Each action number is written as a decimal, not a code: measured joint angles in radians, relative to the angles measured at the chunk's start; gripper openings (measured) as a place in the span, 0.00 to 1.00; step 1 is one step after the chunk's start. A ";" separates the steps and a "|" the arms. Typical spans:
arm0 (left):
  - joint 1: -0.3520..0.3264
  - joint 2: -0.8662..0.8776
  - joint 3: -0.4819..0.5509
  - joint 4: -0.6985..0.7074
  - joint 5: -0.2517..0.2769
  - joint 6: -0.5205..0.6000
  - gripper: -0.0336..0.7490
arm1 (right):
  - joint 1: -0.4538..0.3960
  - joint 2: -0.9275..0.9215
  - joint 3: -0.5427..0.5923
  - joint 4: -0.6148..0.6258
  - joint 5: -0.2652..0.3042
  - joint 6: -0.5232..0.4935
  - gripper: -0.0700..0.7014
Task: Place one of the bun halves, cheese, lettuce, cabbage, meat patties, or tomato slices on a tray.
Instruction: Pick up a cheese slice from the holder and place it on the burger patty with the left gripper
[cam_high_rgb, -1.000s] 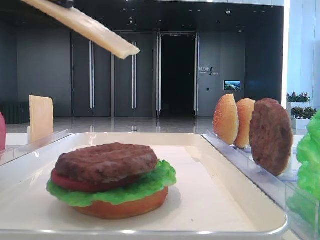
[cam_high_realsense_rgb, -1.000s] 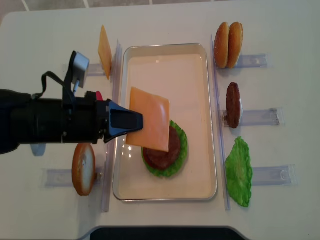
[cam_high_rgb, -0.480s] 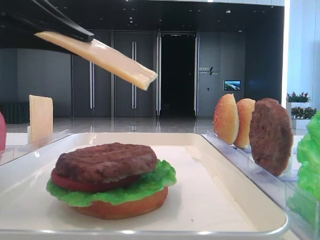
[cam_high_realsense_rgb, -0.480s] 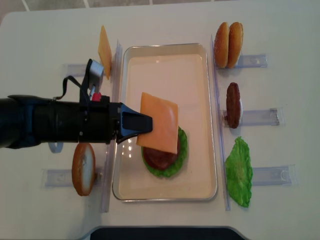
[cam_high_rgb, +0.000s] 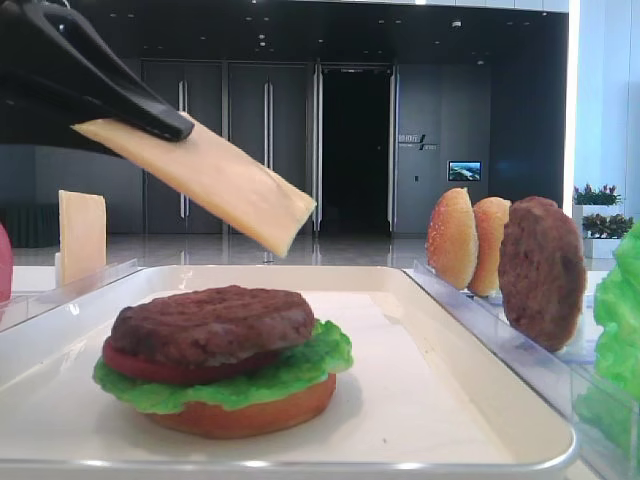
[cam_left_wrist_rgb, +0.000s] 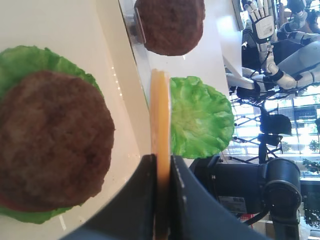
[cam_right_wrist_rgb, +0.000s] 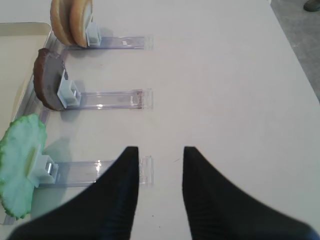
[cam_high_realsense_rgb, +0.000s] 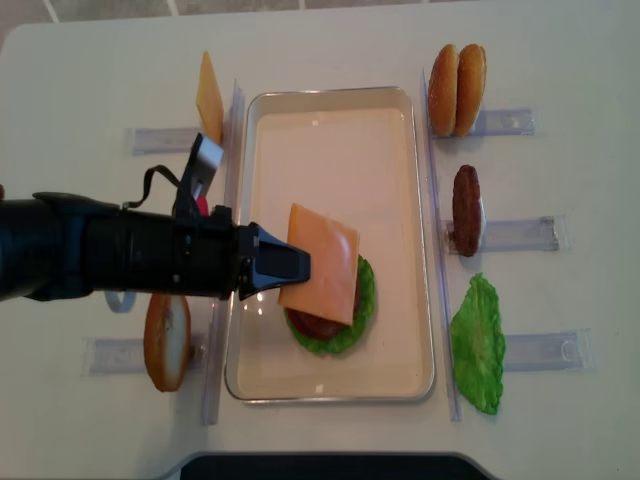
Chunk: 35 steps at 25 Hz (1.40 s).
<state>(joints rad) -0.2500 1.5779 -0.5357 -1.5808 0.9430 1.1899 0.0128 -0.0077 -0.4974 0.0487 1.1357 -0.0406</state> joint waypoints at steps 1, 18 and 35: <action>0.000 0.012 0.000 0.000 0.000 0.007 0.09 | 0.000 0.000 0.000 0.000 0.000 0.000 0.40; 0.000 0.134 -0.001 -0.083 0.006 0.145 0.09 | 0.000 0.000 0.000 0.000 0.000 0.000 0.40; 0.000 0.140 -0.001 -0.115 0.031 0.189 0.09 | 0.000 0.000 0.000 0.000 0.000 0.000 0.40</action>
<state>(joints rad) -0.2500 1.7176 -0.5366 -1.6962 0.9744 1.3789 0.0128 -0.0077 -0.4974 0.0487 1.1357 -0.0406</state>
